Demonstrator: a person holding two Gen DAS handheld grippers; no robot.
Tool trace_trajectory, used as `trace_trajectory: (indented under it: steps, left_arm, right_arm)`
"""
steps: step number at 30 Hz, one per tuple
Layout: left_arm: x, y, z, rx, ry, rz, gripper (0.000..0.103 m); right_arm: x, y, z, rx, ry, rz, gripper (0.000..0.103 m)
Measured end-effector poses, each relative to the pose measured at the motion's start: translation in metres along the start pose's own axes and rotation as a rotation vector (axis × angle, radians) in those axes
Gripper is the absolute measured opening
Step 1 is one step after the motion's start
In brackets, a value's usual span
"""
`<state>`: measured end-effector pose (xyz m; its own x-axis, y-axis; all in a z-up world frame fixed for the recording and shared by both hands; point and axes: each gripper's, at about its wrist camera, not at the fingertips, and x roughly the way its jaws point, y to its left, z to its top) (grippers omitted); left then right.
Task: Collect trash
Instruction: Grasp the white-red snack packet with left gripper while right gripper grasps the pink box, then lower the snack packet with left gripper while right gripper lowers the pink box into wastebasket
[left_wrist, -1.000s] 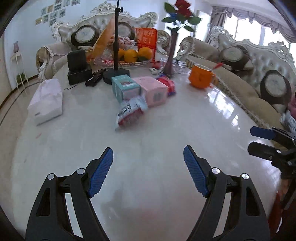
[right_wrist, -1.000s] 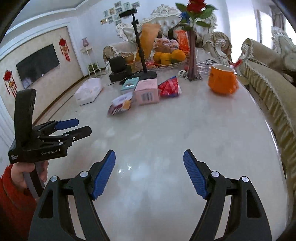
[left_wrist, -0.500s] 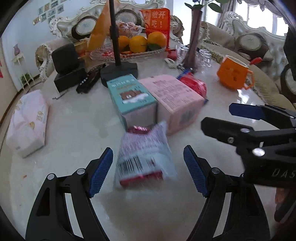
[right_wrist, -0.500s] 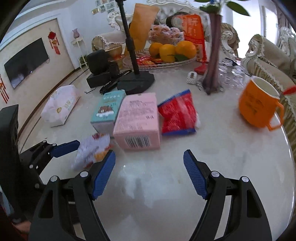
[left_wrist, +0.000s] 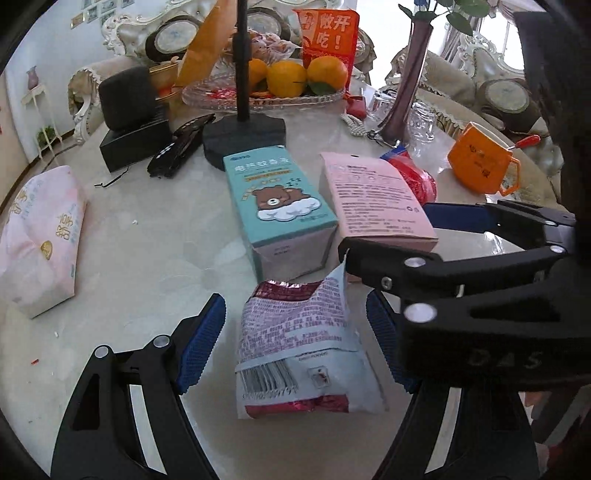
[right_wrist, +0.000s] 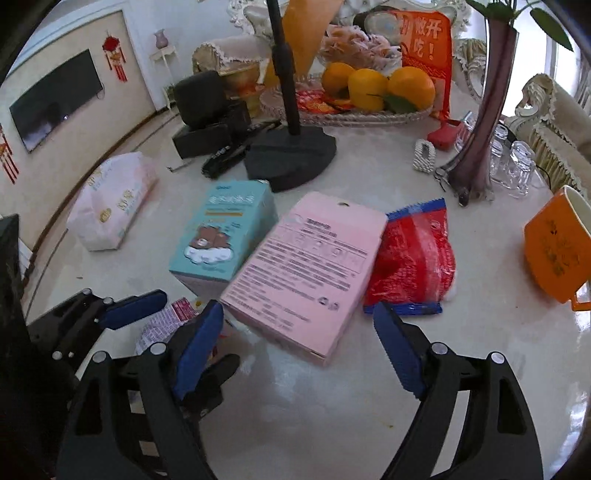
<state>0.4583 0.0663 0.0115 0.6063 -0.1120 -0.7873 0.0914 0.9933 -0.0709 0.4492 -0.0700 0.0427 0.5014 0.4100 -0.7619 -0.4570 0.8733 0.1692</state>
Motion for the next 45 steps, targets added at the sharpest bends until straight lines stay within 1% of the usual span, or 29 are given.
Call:
trace_trajectory:
  steps: [1, 3, 5, 8, 12, 15, 17, 18, 20, 21, 22, 23, 24, 26, 27, 30, 34, 36, 39, 42, 45]
  left_arm:
    - [0.001, 0.002, -0.001, -0.009, 0.002, -0.006, 0.077]
    - [0.005, 0.004, -0.002, -0.020, 0.015, -0.023, 0.077]
    - [0.005, 0.004, -0.004, -0.004, 0.012, -0.019, 0.077]
    - [0.003, 0.005, -0.004, -0.011, 0.008, -0.029, 0.077]
    - [0.002, 0.009, -0.004, -0.027, 0.003, -0.055, 0.077]
    - [0.002, 0.011, -0.005, -0.037, 0.000, -0.067, 0.077]
    - [0.003, 0.011, -0.004, -0.038, 0.000, -0.066, 0.077]
    - [0.003, 0.010, -0.004, -0.038, 0.000, -0.064, 0.077]
    - [0.003, 0.011, -0.004, -0.038, 0.000, -0.067, 0.076]
    - [0.003, 0.012, -0.004, -0.042, -0.003, -0.082, 0.074]
    - [0.002, 0.013, -0.004, -0.044, -0.005, -0.092, 0.071]
    - [0.002, 0.013, -0.004, -0.045, -0.007, -0.098, 0.064]
    - [0.002, 0.013, -0.004, -0.044, -0.009, -0.103, 0.054]
    - [0.002, 0.011, -0.004, -0.038, -0.009, -0.098, 0.052]
    - [0.002, 0.010, -0.004, -0.033, -0.009, -0.091, 0.051]
    - [0.001, 0.006, -0.004, -0.014, -0.013, -0.080, 0.049]
    - [-0.002, 0.004, -0.006, -0.004, -0.017, -0.091, 0.048]
    - [-0.005, 0.001, -0.008, 0.010, -0.018, -0.093, 0.048]
    - [-0.016, -0.001, -0.011, 0.007, -0.035, -0.085, 0.048]
    - [-0.036, 0.001, -0.019, -0.032, -0.056, -0.119, 0.048]
    - [-0.053, -0.001, -0.032, -0.044, -0.061, -0.122, 0.048]
  right_arm:
    - [0.000, 0.000, 0.001, 0.010, -0.005, 0.004, 0.079]
    - [0.003, 0.002, 0.003, 0.027, -0.011, -0.020, 0.079]
    - [0.008, 0.002, 0.006, 0.035, -0.016, -0.051, 0.081]
    - [0.018, 0.000, 0.009, 0.061, 0.005, -0.054, 0.081]
    - [0.016, -0.007, 0.003, 0.026, 0.016, -0.065, 0.081]
    - [0.004, -0.017, -0.006, 0.025, 0.011, -0.109, 0.081]
    - [0.000, -0.018, -0.009, 0.023, -0.014, -0.091, 0.081]
    - [0.002, -0.015, -0.007, 0.005, -0.016, -0.082, 0.081]
    - [0.012, -0.008, -0.001, -0.052, -0.011, -0.107, 0.081]
    - [0.015, -0.005, 0.001, -0.072, -0.008, -0.107, 0.081]
    - [0.018, -0.003, 0.002, -0.092, -0.003, -0.096, 0.081]
    - [0.021, -0.003, 0.004, -0.100, -0.001, -0.078, 0.081]
    - [0.025, -0.005, 0.007, -0.096, 0.010, -0.066, 0.079]
    - [0.029, -0.011, 0.008, -0.069, 0.020, -0.058, 0.069]
    - [0.028, -0.013, 0.008, -0.052, 0.011, -0.045, 0.064]
    - [0.020, -0.018, 0.003, -0.006, -0.012, -0.014, 0.063]
    - [0.008, -0.024, -0.013, 0.034, -0.034, 0.004, 0.063]
    - [-0.003, -0.028, -0.024, 0.065, -0.042, 0.040, 0.063]
    - [-0.021, -0.031, -0.037, 0.092, -0.055, 0.074, 0.063]
    - [-0.043, -0.032, -0.051, 0.113, -0.073, 0.099, 0.063]
    - [-0.064, -0.035, -0.073, 0.141, -0.085, 0.119, 0.063]
